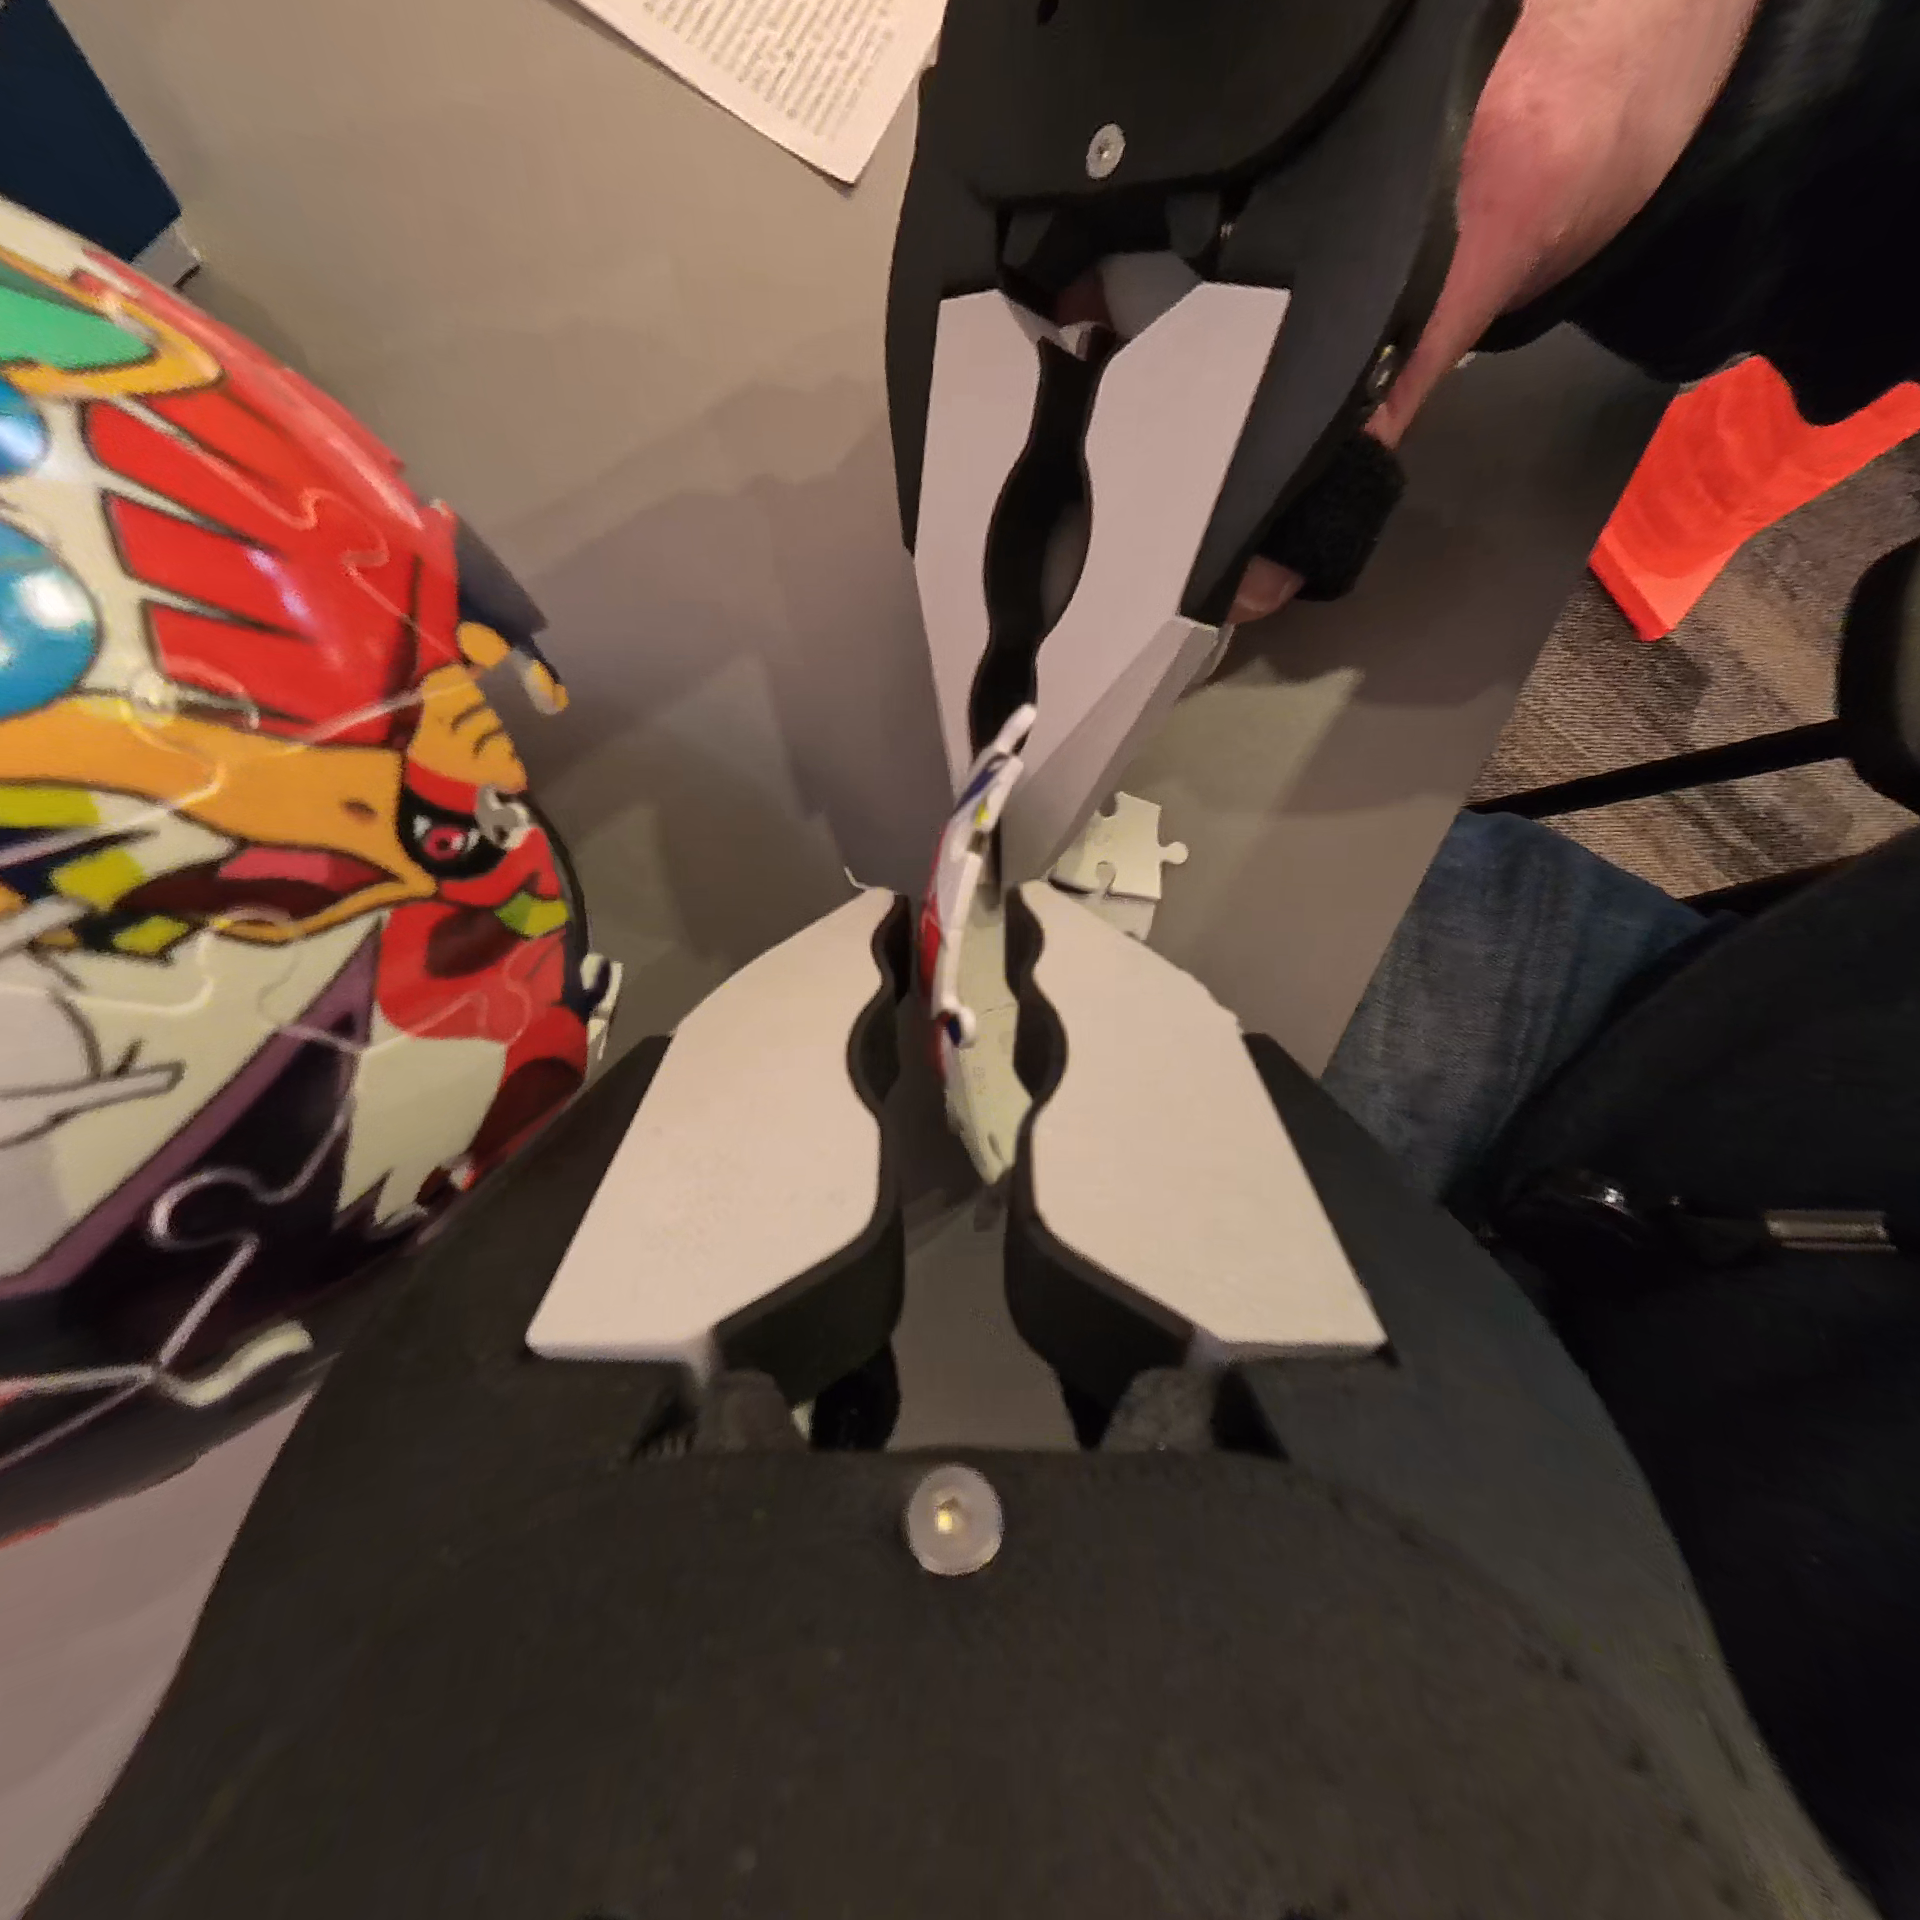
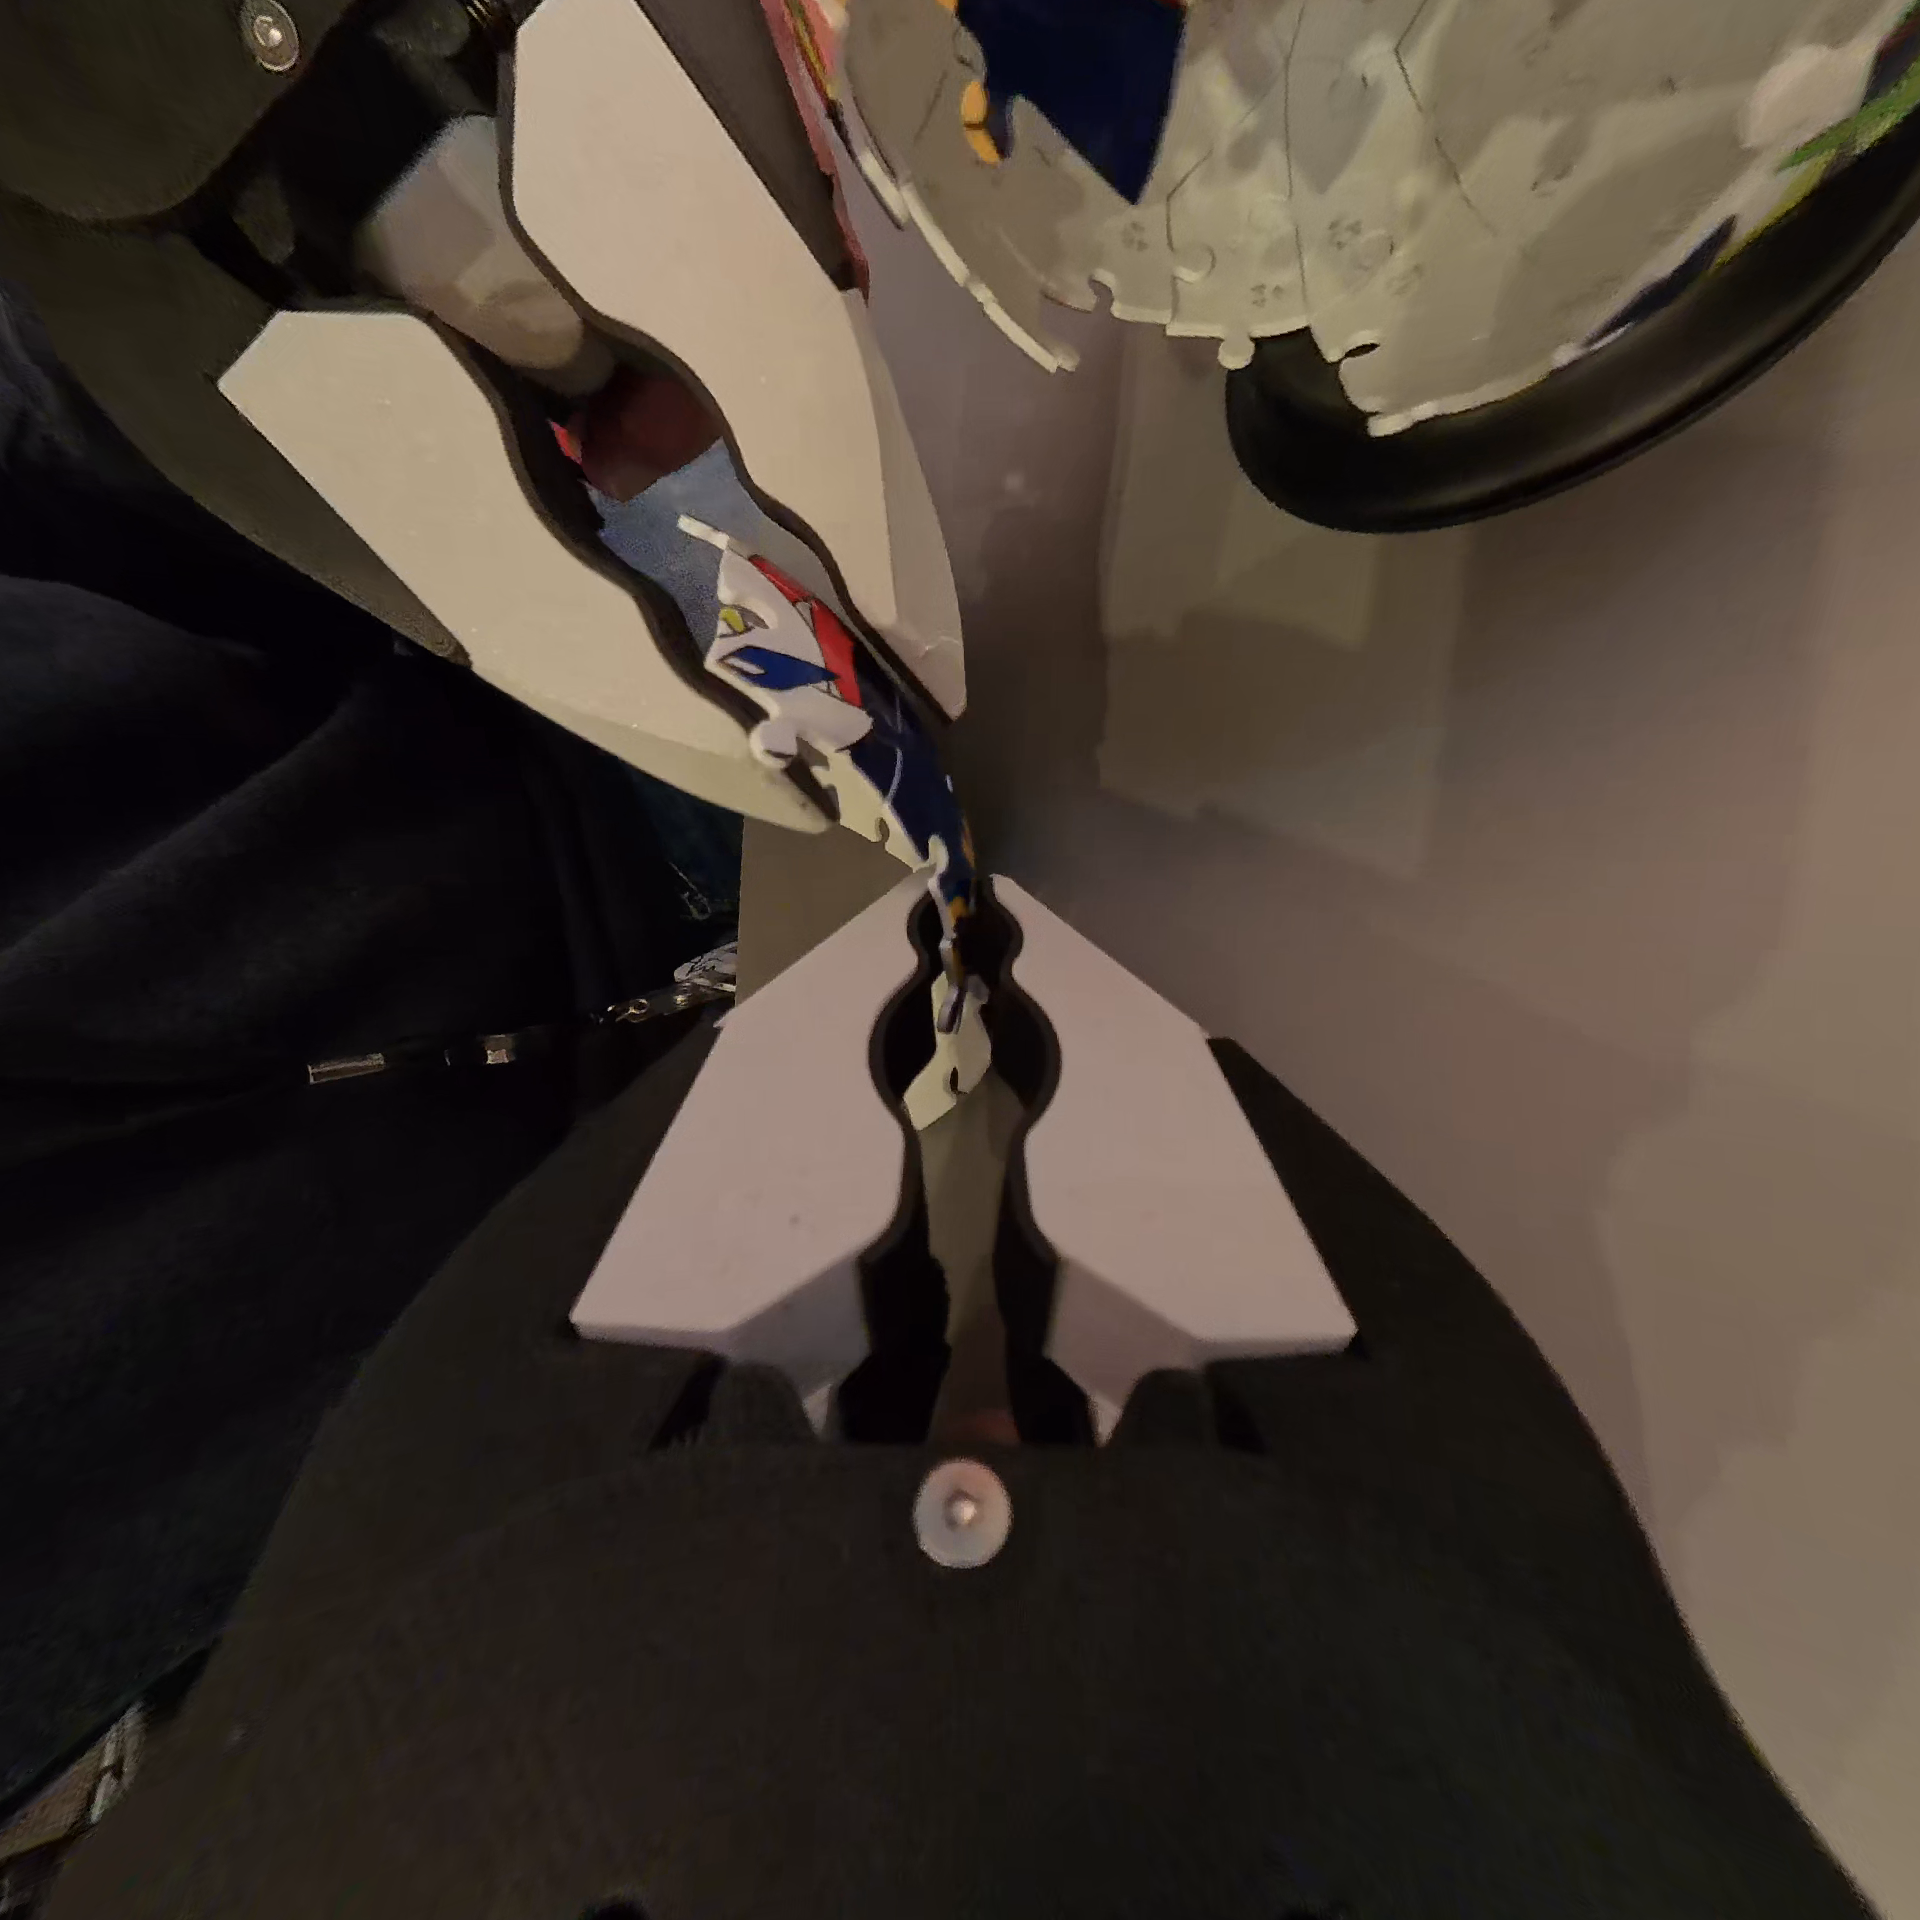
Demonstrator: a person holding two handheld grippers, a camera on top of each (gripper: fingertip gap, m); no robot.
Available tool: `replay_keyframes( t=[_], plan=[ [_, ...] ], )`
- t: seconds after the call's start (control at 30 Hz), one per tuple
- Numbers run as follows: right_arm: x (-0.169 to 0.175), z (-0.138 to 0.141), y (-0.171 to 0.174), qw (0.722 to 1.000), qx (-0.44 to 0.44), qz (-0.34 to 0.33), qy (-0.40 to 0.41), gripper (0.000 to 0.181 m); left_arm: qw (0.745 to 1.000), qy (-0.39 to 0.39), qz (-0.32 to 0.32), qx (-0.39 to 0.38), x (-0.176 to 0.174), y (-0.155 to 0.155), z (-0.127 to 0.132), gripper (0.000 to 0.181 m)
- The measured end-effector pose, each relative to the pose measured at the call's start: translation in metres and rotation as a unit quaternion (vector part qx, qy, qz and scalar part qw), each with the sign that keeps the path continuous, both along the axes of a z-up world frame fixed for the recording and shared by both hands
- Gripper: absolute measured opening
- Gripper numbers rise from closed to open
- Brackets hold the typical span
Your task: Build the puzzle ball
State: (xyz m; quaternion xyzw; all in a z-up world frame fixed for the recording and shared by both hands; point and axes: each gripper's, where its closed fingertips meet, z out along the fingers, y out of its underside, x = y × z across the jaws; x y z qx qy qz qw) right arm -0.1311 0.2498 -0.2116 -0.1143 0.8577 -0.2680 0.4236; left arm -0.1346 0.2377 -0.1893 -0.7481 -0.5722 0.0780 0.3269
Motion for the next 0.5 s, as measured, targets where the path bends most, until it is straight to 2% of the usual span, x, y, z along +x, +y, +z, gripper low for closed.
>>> replay_keyframes(
  t=[0.17,0.33,0.5],
  plan=[
    [0.003,0.003,-0.001,1.0,-0.021,0.008,0.016,0.001,0.999,-0.018,-0.036,-0.006,0.005,0.007,-0.006,0.024],
    [0.005,0.002,0.0,0.999,-0.029,0.014,0.032,0.002,0.997,-0.043,-0.052,-0.028,0.007,0.01,-0.019,0.014],
    [0.003,0.004,-0.003,0.998,-0.037,0.001,0.048,0.002,0.998,-0.044,-0.048,-0.02,0.008,0.009,-0.019,0.012]
  ],
)
